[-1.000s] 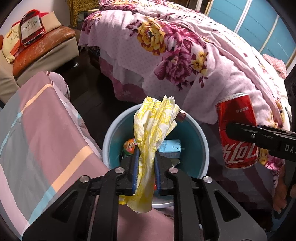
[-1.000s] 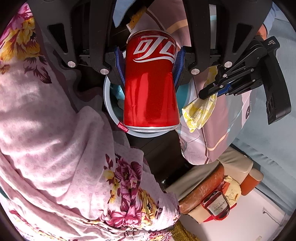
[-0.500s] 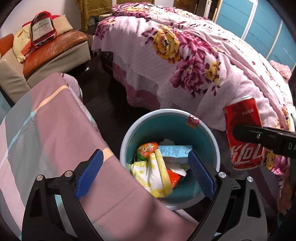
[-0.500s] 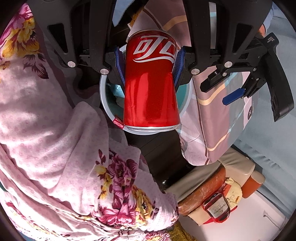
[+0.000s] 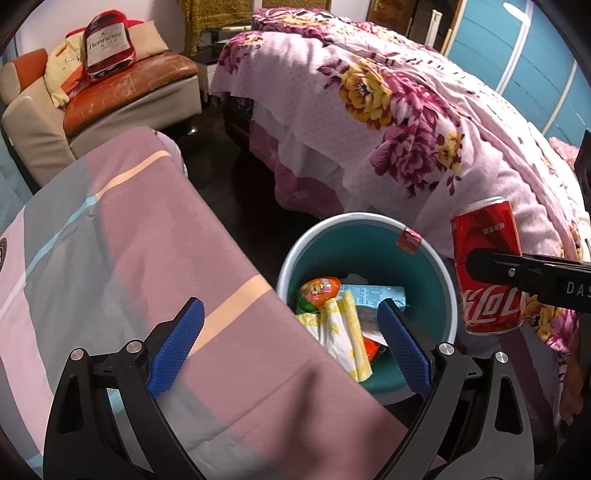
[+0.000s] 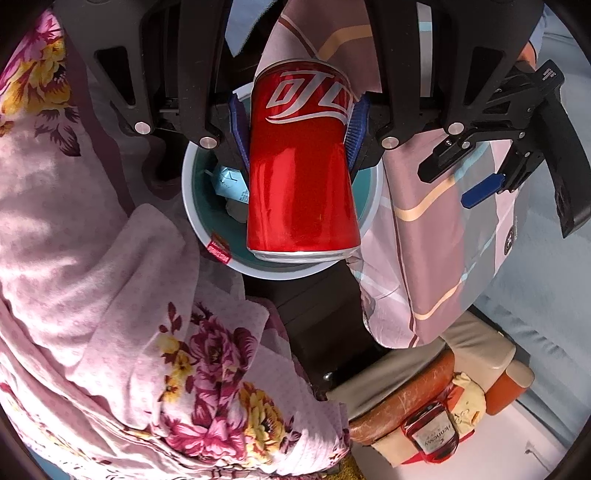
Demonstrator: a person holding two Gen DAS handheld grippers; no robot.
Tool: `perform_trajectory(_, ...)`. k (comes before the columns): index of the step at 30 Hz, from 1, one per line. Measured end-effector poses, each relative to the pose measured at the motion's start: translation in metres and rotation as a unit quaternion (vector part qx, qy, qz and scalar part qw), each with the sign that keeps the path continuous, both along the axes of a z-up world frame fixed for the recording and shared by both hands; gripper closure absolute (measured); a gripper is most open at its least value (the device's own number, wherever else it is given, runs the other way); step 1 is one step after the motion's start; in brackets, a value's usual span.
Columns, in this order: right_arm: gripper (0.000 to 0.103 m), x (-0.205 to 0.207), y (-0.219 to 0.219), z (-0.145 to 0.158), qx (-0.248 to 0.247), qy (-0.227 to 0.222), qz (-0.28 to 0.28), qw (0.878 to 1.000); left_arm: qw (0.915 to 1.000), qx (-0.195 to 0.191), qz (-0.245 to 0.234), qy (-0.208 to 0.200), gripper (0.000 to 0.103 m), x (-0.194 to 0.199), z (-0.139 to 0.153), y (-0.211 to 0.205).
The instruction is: Collect trash
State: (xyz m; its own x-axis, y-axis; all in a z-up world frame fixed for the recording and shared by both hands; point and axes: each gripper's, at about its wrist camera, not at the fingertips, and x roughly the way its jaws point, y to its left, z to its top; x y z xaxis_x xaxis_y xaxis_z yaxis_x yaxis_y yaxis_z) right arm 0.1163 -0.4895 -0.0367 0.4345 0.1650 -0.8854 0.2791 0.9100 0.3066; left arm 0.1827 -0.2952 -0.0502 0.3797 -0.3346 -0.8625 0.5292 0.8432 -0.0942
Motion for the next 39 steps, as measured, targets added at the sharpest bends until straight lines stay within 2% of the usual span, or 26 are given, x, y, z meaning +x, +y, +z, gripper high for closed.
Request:
perform_trajectory(19, 0.059, 0.016, 0.026, -0.008, -0.025, 0.026, 0.019, 0.999, 0.9995, -0.020, 0.024, 0.007, 0.008, 0.009, -0.005, 0.031)
perform_trajectory(20, 0.057, 0.016, 0.027, -0.008, -0.023, 0.028, 0.021, 0.999, 0.9995, -0.020, 0.024, 0.008, 0.008, 0.009, -0.005, 0.032)
perform_trajectory(22, 0.041, 0.017, 0.028, -0.008, -0.021, 0.029, 0.019, 0.999, 0.9995, -0.019, 0.025, 0.007, 0.008, 0.009, -0.005, 0.031)
perform_trajectory(25, 0.030, 0.016, 0.028, -0.005, -0.023, 0.023, 0.016, 0.999, 0.9994, -0.021, 0.027, 0.009, 0.008, 0.009, -0.004, 0.033)
perform_trajectory(32, 0.025, 0.008, 0.028, 0.000, -0.032, 0.020, 0.014, 0.999, 0.9991, -0.020, 0.037, 0.009, 0.008, 0.004, 0.002, 0.037)
perform_trajectory(34, 0.018, 0.004, 0.031, 0.005, -0.039, 0.018, 0.020, 0.999, 0.9991, -0.016, 0.038, 0.002, 0.008, -0.001, 0.006, 0.039)
perform_trajectory(39, 0.009, -0.013, 0.035, 0.021, -0.065, 0.005, 0.020, 0.998, 0.9987, -0.015, 0.045, -0.017, 0.007, -0.014, 0.023, 0.045)
